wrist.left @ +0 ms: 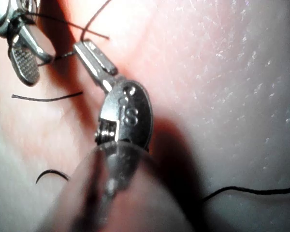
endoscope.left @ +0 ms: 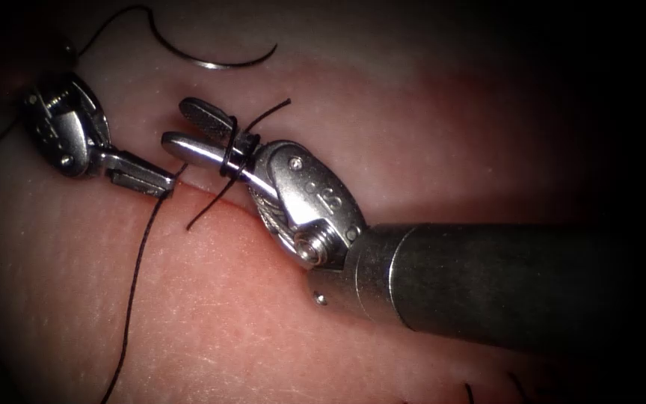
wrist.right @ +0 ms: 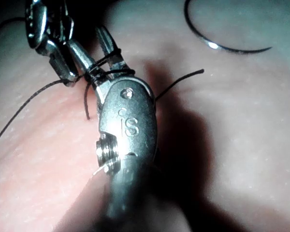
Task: Wound Closure
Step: Grab the short tail with the right gripper
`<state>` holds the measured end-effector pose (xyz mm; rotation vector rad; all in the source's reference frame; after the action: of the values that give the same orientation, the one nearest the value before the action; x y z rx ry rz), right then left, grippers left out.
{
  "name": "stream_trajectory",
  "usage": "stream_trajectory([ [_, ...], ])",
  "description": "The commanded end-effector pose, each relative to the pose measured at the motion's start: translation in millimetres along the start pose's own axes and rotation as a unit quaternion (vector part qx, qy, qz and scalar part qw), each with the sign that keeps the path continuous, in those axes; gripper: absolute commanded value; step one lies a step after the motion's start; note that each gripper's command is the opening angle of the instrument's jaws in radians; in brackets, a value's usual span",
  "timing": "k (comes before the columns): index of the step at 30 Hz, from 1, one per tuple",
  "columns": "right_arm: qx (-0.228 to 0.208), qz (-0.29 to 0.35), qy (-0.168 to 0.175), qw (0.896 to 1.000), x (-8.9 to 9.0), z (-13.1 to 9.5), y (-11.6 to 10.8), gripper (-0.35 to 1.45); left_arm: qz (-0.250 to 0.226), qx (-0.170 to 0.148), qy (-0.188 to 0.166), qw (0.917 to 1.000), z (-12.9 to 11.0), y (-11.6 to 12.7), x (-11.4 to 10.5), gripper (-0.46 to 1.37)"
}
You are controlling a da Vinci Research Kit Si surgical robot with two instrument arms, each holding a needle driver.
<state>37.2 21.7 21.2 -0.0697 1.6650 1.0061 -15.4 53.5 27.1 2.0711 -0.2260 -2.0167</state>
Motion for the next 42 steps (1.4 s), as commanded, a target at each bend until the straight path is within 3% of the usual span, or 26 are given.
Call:
stream_trajectory([
  [1,-0.013,-0.007,-0.002,1.0,-0.1,-0.2,0.4,0.43,0.0,-0.002,0.0,1.0,0.0,0.0,0.0,-0.35],
  [4,-0.033,-0.011,-0.005,0.999,-0.1,-1.0,1.0,0.48,0.0,-0.001,-0.001,1.0,0.3,0.0,0.0,-0.35],
  [9,-0.069,-0.013,-0.017,0.997,-0.4,-2.0,1.5,0.82,0.0,0.0,-0.003,1.0,0.8,-0.1,0.0,-0.35],
  [12,-0.095,-0.009,-0.028,0.995,-0.8,-2.7,1.7,0.84,0.0,0.002,-0.004,1.0,1.1,-0.1,-0.1,-0.35],
  [17,-0.13,0.039,-0.029,0.99,-0.9,-3.4,2.1,0.82,-0.001,0.005,-0.009,0.9999,2.1,0.4,-0.3,-0.35],
  [21,-0.16,0.072,-0.018,0.984,-1.0,-4.2,2.2,0.64,-0.002,0.006,-0.01,0.9999,2.3,0.6,-0.5,-0.35],
  [23,-0.172,0.079,-0.017,0.982,-1.1,-4.6,2.2,0.62,-0.002,0.005,-0.009,0.9999,2.2,0.6,-0.7,-0.35],
  [27,-0.201,0.092,-0.041,0.974,-1.3,-5.2,2.4,0.59,-0.004,0.005,-0.009,0.9999,2.1,0.7,-0.9,-0.35],
  [30,-0.206,0.098,-0.05,0.972,-1.6,-5.4,2.4,0.35,-0.003,0.006,-0.01,0.9999,2.4,0.8,-0.9,-0.35],
  [42,-0.223,0.171,-0.054,0.958,-4.9,-6.8,4.0,0.51,-0.009,0.005,-0.008,0.9999,3.1,0.9,-1.7,-0.35],
])
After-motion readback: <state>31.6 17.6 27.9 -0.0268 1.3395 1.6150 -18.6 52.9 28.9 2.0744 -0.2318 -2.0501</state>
